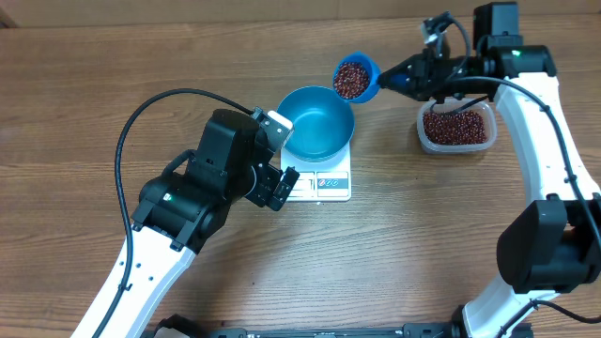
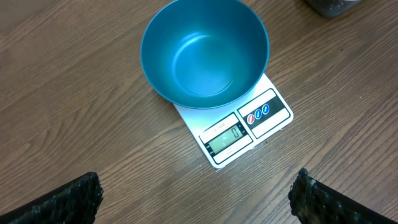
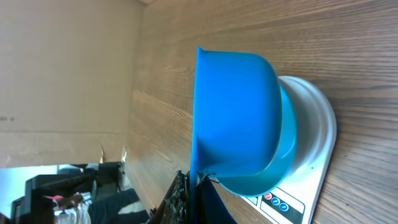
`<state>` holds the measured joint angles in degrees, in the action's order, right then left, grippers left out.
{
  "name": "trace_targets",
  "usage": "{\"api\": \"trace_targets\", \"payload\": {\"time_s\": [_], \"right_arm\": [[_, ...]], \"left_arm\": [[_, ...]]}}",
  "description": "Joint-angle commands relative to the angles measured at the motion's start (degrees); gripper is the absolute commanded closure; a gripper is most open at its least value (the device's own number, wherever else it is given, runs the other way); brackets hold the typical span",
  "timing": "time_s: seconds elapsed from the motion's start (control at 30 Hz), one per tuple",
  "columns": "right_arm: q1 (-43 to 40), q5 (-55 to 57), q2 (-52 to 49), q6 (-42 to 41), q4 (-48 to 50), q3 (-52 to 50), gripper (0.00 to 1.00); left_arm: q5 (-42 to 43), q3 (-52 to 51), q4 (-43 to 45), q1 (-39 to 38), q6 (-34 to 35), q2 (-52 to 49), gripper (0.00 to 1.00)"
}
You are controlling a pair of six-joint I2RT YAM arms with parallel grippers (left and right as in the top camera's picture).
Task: Scoop item into bowl and weigh 150g on scale
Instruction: 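Carry the scoop over the teal bowl with the right gripper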
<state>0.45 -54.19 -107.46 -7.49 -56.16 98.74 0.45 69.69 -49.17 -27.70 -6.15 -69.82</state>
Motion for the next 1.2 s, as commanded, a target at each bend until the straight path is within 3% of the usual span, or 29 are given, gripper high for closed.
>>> {"api": "trace_targets", "payload": {"time_s": [0.0,0.67,1.17], "right_arm": [[2.21,1.97,0.09,-0.02,0.48,2.16,0.96],[14.75,32.98,0.09,0.0,0.76,2.16,0.96],[21.05,45.27,0.09,0.0,0.79,2.16,0.96]], "left_arm": [[0.66,1.29,0.04,0.33,-0.68,-0.31,0.0],[0.66,1.29,0.04,0.33,-0.68,-0.31,0.0],[0.66,1.29,0.04,0.33,-0.68,-0.31,0.0]]}}
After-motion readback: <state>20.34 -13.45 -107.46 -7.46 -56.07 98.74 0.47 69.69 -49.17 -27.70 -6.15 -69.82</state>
